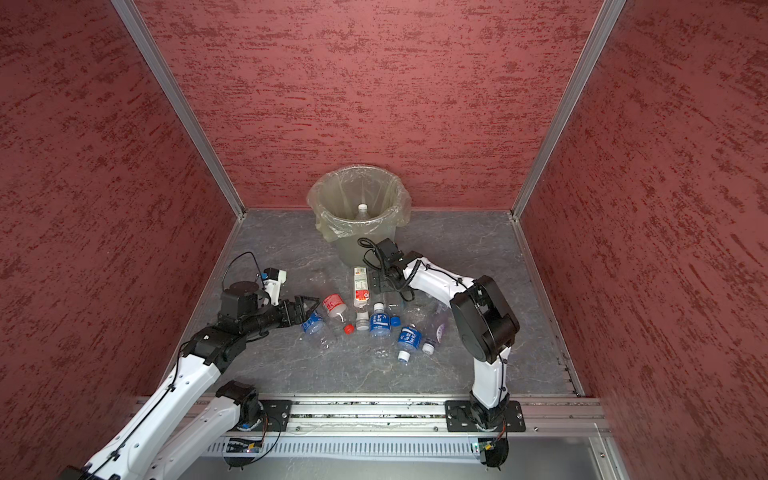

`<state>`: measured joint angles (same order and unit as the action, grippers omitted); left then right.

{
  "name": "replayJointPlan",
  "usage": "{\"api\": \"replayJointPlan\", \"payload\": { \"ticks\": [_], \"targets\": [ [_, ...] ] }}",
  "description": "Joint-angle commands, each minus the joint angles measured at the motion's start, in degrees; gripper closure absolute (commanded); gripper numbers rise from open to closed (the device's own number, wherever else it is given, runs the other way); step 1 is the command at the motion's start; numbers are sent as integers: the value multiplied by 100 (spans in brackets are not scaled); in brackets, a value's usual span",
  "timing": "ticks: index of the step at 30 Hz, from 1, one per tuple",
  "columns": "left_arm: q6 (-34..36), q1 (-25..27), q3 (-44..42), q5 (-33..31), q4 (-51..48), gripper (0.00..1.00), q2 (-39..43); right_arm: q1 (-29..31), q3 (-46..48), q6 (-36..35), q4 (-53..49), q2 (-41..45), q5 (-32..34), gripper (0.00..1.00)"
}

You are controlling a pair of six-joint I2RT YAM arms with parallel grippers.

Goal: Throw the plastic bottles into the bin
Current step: 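Close the right gripper on the clear blue-stripe bottle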

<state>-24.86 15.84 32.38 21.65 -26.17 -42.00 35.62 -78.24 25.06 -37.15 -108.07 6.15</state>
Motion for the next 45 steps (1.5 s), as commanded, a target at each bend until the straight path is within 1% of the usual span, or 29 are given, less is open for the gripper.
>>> {"api": "replayJointPlan", "payload": {
  "ticks": [1,10,18,27,31,35,42,45],
  "targets": [
    [-37,59,-10,77,-35,1,8,-45,-187,-90,-168,-126,-107,1],
    [-39,73,-3,51,-34,1,-61,-115,-189,-141,-157,-257,-176,2],
    [-18,81,31,41,42,1,-187,-116,-105,-177,-114,-322,-162,8],
    [-33,113,0,24,52,1,-209,-116,111,-131,74,-354,-192,21],
    [-28,127,28,24,48,1,-239,-122,179,-108,158,-385,-246,33],
    [-38,149,13,11,58,1,-233,-117,239,-80,231,-363,-291,38],
    [-19,197,18,-28,60,1,-241,-120,296,-67,312,-182,-325,56],
    [-19,200,25,-38,62,1,-238,-121,350,-36,348,-29,-279,60]
  ]
}}
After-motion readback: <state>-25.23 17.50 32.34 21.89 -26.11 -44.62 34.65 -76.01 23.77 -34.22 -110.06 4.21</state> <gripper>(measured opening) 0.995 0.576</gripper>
